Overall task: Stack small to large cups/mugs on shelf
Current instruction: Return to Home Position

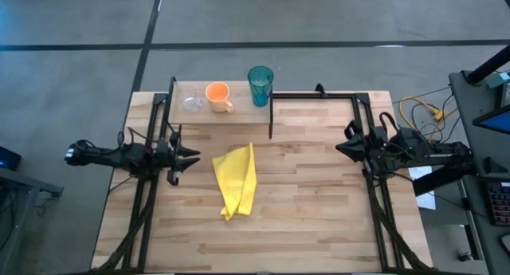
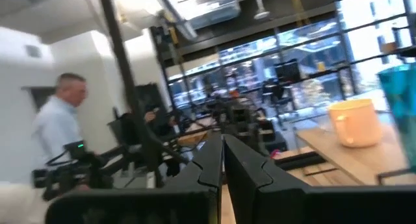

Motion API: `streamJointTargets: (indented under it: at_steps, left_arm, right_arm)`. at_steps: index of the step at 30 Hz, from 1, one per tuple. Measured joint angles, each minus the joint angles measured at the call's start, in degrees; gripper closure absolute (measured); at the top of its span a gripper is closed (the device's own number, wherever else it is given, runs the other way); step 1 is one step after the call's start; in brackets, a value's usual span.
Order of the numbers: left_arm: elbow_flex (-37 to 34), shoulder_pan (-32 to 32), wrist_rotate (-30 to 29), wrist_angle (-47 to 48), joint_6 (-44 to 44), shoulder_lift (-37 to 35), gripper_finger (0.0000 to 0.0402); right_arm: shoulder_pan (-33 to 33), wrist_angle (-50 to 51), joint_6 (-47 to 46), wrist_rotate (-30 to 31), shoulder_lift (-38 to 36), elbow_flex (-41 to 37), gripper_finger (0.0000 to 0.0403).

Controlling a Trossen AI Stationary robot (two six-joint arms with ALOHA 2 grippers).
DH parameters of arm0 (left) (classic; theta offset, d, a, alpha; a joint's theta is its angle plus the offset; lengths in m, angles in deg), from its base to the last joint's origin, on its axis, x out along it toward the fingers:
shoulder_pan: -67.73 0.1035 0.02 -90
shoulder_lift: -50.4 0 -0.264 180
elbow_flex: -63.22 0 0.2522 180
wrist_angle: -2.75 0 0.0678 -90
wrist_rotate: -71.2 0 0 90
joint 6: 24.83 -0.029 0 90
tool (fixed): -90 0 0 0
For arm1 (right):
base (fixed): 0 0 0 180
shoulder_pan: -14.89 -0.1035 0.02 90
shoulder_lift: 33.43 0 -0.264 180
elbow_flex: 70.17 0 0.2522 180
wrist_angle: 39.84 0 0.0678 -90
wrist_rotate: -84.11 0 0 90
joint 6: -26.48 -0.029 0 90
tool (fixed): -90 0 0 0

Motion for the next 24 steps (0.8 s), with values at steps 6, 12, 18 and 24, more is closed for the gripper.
streamJointTargets:
  at_steps: [6, 12, 18, 24]
  left_arm:
    - [-0.2, 0.0, 0.0, 1.1, 1.8, 1.1, 0.031]
    - [-0.3, 0.0, 0.0, 2.3, 3.0, 1.0, 0.031]
    - [-0.3, 0.0, 0.0, 2.3, 2.9, 1.1, 0.031]
    - [-0.3, 0.0, -0.1, 2.3, 2.9, 1.3, 0.031]
  right_arm:
    - [0.0, 0.1, 0.0, -1.0, 0.0, 0.0, 0.0394]
    - [0.0, 6.3, -3.7, -1.0, 0.0, 0.0, 0.0394]
    - [0.0, 7.7, -3.9, -1.0, 0.0, -1.1, 0.0394]
    - [0.0, 5.2, -6.8, -1.7, -1.7, -5.2, 0.0394]
